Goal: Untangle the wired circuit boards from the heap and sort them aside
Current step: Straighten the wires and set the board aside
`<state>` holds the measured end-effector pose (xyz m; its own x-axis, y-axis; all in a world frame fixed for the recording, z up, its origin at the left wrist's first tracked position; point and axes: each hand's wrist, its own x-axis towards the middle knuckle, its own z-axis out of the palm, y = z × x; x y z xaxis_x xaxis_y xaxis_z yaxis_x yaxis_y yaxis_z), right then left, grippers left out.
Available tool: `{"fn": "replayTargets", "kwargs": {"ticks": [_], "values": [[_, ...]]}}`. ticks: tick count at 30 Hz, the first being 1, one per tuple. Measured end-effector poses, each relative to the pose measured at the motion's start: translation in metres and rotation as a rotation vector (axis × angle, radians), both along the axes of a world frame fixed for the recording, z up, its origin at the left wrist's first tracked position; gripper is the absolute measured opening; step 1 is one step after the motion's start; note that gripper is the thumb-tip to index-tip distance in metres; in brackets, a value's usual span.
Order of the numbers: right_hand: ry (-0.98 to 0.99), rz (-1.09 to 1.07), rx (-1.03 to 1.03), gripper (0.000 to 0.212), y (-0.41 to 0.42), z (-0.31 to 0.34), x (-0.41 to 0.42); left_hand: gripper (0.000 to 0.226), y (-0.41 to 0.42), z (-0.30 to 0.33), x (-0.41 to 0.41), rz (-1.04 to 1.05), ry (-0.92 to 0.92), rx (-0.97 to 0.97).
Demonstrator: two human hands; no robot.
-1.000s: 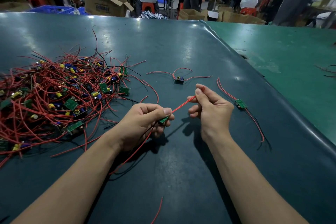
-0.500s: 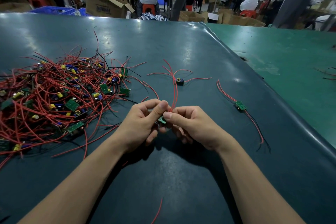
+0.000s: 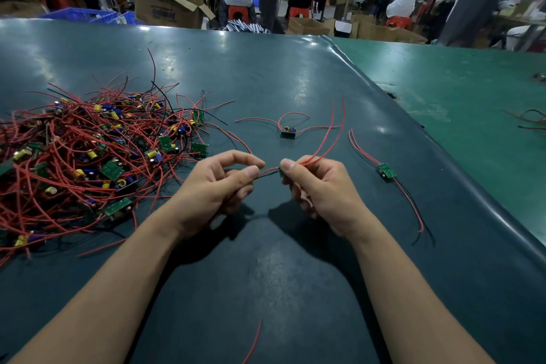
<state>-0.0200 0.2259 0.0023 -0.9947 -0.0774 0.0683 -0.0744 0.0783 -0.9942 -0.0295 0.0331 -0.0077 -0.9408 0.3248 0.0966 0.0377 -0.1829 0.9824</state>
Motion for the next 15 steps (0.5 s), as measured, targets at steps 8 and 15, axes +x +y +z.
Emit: {"fn": "replayTargets", "kwargs": {"ticks": [8,15], "values": [[0.206,-0.370,-0.210,0.028,-0.001,0.002,-0.003,0.020,-0.012,0.009,-0.008,0.100,-0.144,0.389],[-0.051,-0.849,-0.736,0.024,0.026,0.005,-0.013,0.021,-0.015,0.007,-0.009,0.228,-0.178,0.463]]}}
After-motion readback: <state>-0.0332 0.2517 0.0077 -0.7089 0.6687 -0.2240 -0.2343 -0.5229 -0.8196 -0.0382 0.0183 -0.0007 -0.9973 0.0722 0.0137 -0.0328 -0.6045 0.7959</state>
